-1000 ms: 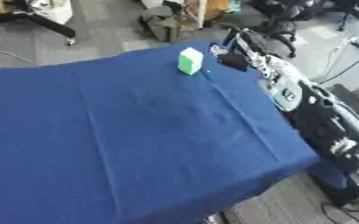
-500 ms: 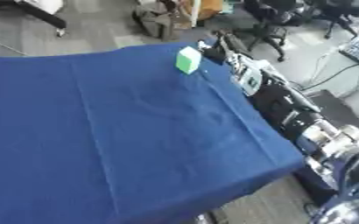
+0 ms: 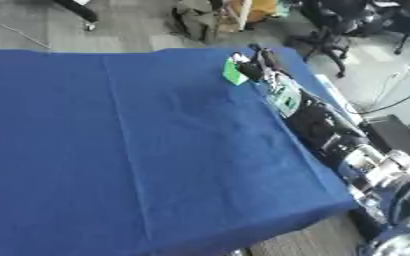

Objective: Pick up the objects with one hand, pass them to the other hand, and then place them into the box on the other side of the table.

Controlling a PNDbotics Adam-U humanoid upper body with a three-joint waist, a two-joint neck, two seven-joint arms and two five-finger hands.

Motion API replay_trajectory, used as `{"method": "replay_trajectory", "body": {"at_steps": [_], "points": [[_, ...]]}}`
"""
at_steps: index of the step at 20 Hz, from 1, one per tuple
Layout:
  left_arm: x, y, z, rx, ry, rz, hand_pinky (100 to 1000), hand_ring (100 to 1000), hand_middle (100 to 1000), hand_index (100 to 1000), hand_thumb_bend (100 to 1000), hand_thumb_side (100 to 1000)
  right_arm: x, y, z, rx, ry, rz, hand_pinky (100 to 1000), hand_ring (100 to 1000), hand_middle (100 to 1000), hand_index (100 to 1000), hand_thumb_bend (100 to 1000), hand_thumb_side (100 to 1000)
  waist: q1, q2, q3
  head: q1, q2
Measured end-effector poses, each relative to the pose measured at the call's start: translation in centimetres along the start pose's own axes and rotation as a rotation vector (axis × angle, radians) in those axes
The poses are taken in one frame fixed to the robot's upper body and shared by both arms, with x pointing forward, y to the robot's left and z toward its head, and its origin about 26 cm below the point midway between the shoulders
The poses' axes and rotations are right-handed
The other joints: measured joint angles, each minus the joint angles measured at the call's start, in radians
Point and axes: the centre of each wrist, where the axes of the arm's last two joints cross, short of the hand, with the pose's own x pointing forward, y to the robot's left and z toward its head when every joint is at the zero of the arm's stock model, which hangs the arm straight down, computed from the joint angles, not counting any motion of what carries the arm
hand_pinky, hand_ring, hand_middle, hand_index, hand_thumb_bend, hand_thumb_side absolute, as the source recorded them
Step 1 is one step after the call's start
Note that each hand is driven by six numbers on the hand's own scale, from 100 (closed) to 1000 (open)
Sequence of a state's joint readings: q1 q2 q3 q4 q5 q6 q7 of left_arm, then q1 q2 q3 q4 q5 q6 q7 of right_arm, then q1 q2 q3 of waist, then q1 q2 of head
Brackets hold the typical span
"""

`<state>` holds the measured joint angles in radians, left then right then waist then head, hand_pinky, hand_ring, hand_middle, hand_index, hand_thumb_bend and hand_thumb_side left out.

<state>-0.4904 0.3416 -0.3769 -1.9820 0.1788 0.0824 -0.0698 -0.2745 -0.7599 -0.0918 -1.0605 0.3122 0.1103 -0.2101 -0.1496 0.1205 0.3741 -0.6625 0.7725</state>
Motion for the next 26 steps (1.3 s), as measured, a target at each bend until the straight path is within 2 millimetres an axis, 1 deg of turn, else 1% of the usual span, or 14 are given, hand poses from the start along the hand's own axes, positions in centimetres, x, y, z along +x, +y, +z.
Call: {"method": "replay_trajectory", "body": {"at_steps": [4,5,7,9,14,17,21,26], "points": [[0.0,0.0,0.0,-0.006,0.0,-0.003,868,601,544,821,285,862,-0.3,0.2,0.1,0.002,0.01,0.012,703,724,830,973,100,969,-0.002,0.002,0.004,-0.001,0.0],[0.0,0.0,0.0,-0.007,0.0,-0.003,868,601,543,821,284,863,-0.4,0.2,0.1,0.001,0.014,0.022,707,737,853,975,100,947,-0.003,0.003,0.004,-0.001,0.0],[0.0,0.0,0.0,-0.008,-0.001,-0.008,868,600,543,821,284,865,-0.5,0.3,0.1,-0.006,0.022,0.042,713,748,873,976,100,947,-0.005,0.005,0.005,-0.001,0.0],[0.0,0.0,0.0,-0.008,0.0,-0.012,868,600,543,821,281,870,-0.5,0.5,0.2,-0.016,0.031,0.059,714,749,877,976,100,949,-0.006,0.007,0.009,-0.001,0.0],[0.0,0.0,0.1,-0.007,0.001,-0.025,868,599,542,822,276,876,-0.7,0.5,0.1,-0.039,0.05,0.076,711,747,873,975,100,958,-0.013,0.025,0.015,-0.001,0.0],[0.1,0.1,-0.1,-0.009,-0.009,-0.037,867,599,542,822,273,877,-0.6,0.3,0.0,-0.054,0.055,0.073,707,743,865,972,100,969,-0.013,0.041,0.024,-0.001,0.0],[0.5,0.4,-0.4,-0.013,-0.027,-0.066,867,599,542,823,268,880,0.0,-0.2,-0.4,-0.085,0.047,0.048,702,738,859,970,100,985,-0.019,0.065,0.048,0.0,0.0],[1.2,1.0,-1.1,-0.017,-0.068,-0.104,865,599,543,824,267,874,0.7,-0.8,-0.9,-0.126,0.04,0.0,695,731,847,966,100,1000,-0.019,0.097,0.084,0.0,0.0]]}}
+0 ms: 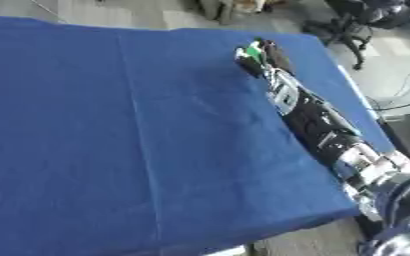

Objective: Pick up the objects with one hand, pass them to the other hand, and then place them into the box on the other side of the table.

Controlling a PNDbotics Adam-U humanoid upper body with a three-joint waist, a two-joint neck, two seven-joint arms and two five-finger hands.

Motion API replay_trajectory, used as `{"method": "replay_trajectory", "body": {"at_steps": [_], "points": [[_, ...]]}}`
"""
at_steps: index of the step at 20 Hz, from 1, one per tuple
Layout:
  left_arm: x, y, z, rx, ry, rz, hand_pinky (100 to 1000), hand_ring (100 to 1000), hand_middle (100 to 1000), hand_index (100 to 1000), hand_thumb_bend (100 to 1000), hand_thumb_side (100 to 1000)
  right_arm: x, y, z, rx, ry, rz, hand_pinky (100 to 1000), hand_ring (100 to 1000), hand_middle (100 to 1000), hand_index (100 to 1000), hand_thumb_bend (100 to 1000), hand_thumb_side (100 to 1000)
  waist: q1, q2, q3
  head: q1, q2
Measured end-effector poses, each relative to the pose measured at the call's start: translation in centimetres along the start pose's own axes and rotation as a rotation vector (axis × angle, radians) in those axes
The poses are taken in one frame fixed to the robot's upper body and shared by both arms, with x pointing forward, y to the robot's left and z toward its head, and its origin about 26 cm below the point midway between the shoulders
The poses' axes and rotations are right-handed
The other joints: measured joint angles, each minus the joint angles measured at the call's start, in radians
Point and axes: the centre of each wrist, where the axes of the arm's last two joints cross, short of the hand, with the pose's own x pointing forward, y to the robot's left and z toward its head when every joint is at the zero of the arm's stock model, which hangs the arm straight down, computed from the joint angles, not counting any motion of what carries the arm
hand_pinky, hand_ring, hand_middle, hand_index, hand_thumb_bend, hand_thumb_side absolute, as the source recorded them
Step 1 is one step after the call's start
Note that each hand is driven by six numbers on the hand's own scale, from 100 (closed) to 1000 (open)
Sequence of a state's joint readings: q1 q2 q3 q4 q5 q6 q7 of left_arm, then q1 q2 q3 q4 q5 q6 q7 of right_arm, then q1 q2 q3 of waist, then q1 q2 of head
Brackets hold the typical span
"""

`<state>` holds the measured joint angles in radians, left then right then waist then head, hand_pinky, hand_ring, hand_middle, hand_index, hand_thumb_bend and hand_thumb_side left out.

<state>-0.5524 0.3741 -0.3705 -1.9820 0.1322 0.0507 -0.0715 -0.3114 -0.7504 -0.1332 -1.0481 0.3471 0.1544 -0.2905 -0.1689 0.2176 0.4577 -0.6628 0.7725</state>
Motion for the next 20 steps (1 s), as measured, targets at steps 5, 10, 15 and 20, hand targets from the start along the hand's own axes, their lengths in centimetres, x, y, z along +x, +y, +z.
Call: {"method": "replay_trajectory", "body": {"at_steps": [5,10,15,20], "points": [[0.5,0.6,-0.5,-0.003,-0.031,-0.027,864,600,543,826,265,872,0.5,-0.4,-0.4,-0.029,-0.001,-0.036,696,733,848,964,100,987,0.002,0.021,0.012,0.001,0.0],[0.8,0.7,-0.8,-0.002,-0.045,-0.034,864,600,543,826,264,871,0.5,-0.8,-0.6,-0.061,0.001,-0.038,692,726,839,960,100,965,0.009,0.031,0.011,0.006,0.0],[0.8,0.8,-0.8,0.001,-0.046,-0.035,863,600,543,826,261,868,0.4,-1.4,-0.8,-0.083,0.0,-0.031,690,723,833,959,100,960,0.018,0.031,-0.004,0.002,0.0],[0.8,1.0,-0.8,0.018,-0.043,-0.036,858,601,555,825,265,849,0.4,-2.2,-1.0,-0.094,-0.013,-0.021,690,723,830,958,100,957,0.041,0.021,-0.02,-0.043,0.0]]}}
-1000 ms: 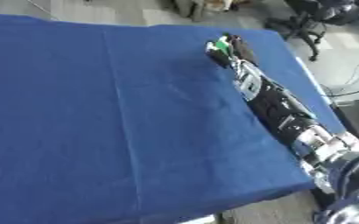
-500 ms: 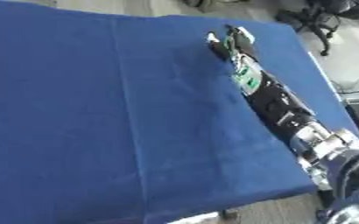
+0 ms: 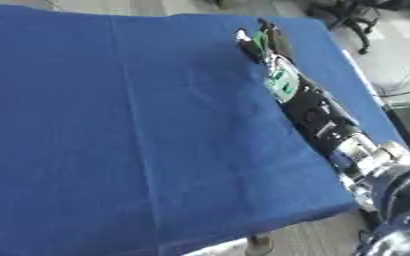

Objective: Pick up the objects with one hand, pass them to the other hand, and then place them into the box on the other side of the table.

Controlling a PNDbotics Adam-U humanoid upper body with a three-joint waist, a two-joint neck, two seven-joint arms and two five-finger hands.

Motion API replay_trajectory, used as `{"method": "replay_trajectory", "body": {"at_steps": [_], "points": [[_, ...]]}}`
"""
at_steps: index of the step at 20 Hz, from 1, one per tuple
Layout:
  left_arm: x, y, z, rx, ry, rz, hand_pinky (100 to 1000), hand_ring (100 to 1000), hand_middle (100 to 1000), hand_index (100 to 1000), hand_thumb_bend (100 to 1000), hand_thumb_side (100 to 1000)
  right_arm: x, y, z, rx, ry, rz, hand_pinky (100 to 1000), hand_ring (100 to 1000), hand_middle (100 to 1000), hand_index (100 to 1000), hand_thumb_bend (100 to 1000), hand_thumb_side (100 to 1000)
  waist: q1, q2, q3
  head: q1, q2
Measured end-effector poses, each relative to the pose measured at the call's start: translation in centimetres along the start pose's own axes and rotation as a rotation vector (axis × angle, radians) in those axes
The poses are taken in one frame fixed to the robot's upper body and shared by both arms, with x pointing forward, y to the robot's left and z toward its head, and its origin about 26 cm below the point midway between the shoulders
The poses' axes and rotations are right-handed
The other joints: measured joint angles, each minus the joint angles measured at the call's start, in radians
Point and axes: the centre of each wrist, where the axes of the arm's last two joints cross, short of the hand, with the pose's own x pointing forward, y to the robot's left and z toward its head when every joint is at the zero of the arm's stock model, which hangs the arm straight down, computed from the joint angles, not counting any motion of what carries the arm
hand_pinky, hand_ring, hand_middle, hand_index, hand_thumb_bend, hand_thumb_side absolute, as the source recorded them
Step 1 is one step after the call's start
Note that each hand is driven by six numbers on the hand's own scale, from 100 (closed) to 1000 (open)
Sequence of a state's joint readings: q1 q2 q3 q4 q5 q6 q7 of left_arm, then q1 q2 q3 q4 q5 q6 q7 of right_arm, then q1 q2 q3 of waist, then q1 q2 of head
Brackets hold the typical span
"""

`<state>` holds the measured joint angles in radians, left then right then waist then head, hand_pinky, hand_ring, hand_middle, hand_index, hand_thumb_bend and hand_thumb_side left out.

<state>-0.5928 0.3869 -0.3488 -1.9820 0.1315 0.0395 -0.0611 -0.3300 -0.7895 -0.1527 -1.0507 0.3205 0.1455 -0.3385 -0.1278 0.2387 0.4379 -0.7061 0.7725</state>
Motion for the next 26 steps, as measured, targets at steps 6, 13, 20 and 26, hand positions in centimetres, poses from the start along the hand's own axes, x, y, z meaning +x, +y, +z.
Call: {"method": "replay_trajectory", "body": {"at_steps": [6,13,20,26], "points": [[0.1,0.4,-0.1,0.043,-0.008,0.0,857,604,557,825,272,825,0.0,-1.1,-0.5,-0.012,-0.011,0.008,685,717,822,954,100,965,0.037,-0.012,-0.002,-0.053,0.0],[0.4,1.0,-0.3,0.074,-0.019,-0.006,858,602,556,825,271,836,0.7,-2.3,-1.3,-0.041,-0.047,-0.011,680,689,802,948,100,924,0.053,-0.011,-0.016,-0.073,-0.002],[0.2,0.8,-0.2,0.081,-0.003,0.003,856,601,554,826,278,831,1.2,-3.4,-1.6,-0.068,-0.086,-0.003,691,705,825,952,100,907,0.052,-0.015,-0.012,-0.076,-0.001],[0.3,1.0,-0.1,0.091,-0.002,-0.004,856,601,554,829,276,833,-1.0,-3.1,-1.2,-0.043,-0.007,0.049,725,756,861,960,100,901,0.047,-0.013,-0.007,-0.076,-0.002]]}}
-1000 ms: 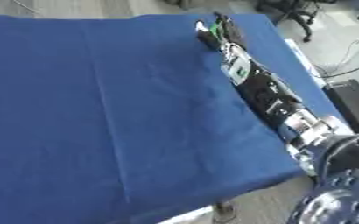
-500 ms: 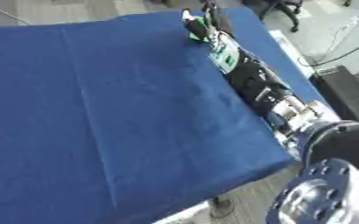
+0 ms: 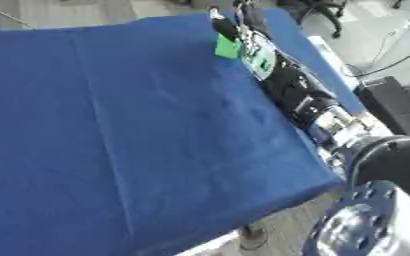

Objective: Pick up the objects with one hand, pass them to the other hand, and then place them into the box on the other side of the table.

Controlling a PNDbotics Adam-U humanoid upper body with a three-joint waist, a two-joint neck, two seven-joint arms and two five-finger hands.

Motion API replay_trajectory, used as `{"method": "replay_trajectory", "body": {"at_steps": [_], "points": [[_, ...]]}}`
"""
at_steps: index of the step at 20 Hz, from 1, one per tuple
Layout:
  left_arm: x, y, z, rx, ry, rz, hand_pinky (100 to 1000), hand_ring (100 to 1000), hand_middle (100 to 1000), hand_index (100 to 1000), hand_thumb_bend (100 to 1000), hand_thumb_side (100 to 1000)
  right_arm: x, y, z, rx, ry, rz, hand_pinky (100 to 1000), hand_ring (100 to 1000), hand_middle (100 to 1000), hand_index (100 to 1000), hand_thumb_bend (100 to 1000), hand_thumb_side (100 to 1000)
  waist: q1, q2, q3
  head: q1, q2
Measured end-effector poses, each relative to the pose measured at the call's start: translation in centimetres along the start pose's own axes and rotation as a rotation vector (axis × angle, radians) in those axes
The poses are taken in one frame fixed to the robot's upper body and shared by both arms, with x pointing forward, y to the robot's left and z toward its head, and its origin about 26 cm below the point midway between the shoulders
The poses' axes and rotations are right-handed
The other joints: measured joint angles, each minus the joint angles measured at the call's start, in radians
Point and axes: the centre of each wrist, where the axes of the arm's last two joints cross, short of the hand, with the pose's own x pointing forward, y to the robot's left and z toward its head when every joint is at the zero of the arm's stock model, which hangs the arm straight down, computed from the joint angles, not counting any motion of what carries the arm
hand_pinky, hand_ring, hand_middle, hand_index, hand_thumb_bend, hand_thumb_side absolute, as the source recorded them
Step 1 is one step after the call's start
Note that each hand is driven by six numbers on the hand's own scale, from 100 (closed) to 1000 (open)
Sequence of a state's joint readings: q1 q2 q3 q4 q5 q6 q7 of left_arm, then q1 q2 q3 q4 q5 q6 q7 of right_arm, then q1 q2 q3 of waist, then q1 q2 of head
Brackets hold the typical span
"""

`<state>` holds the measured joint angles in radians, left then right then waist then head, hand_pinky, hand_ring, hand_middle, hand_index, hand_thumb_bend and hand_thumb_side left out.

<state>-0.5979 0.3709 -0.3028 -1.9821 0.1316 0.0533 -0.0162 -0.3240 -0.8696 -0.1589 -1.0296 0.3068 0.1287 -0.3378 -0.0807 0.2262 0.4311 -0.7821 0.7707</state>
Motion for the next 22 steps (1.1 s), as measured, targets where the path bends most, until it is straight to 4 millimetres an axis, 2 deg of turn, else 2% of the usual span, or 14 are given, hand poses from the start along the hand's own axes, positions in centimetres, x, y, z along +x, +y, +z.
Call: {"method": "replay_trajectory", "body": {"at_steps": [8,14,18,19,20,21,22], "points": [[0.4,0.2,-0.4,-0.011,-0.021,-0.019,857,601,555,830,275,833,-1.2,0.3,0.2,0.039,0.044,0.039,769,814,888,968,100,964,-0.001,0.018,0.008,0.0,-0.008],[0.5,0.4,-0.5,-0.019,-0.028,-0.03,857,601,554,830,274,839,-1.6,0.4,0.3,0.077,0.059,0.048,778,830,901,981,100,905,-0.011,0.023,0.018,-0.006,-0.009],[0.5,0.4,-0.5,-0.022,-0.028,-0.032,858,601,554,830,274,843,-1.9,0.7,0.4,0.119,0.067,0.076,770,825,904,985,100,766,-0.019,0.027,0.022,-0.012,-0.009],[0.5,0.4,-0.5,-0.022,-0.029,-0.032,858,601,554,830,273,843,-2.0,0.8,0.5,0.132,0.067,0.083,764,821,902,985,100,660,-0.02,0.028,0.022,-0.013,-0.009],[0.5,0.4,-0.5,-0.023,-0.029,-0.033,859,601,554,830,273,844,-2.0,0.8,0.5,0.144,0.066,0.09,762,818,904,985,100,650,-0.02,0.028,0.022,-0.013,-0.009],[0.5,0.4,-0.5,-0.024,-0.03,-0.033,859,601,554,830,273,844,-2.1,0.8,0.5,0.158,0.065,0.097,757,814,904,983,100,586,-0.021,0.028,0.022,-0.014,-0.009],[0.5,0.4,-0.5,-0.025,-0.03,-0.033,859,601,554,830,272,845,-2.1,0.9,0.5,0.172,0.065,0.103,751,807,902,978,100,484,-0.023,0.028,0.022,-0.015,-0.009]]}}
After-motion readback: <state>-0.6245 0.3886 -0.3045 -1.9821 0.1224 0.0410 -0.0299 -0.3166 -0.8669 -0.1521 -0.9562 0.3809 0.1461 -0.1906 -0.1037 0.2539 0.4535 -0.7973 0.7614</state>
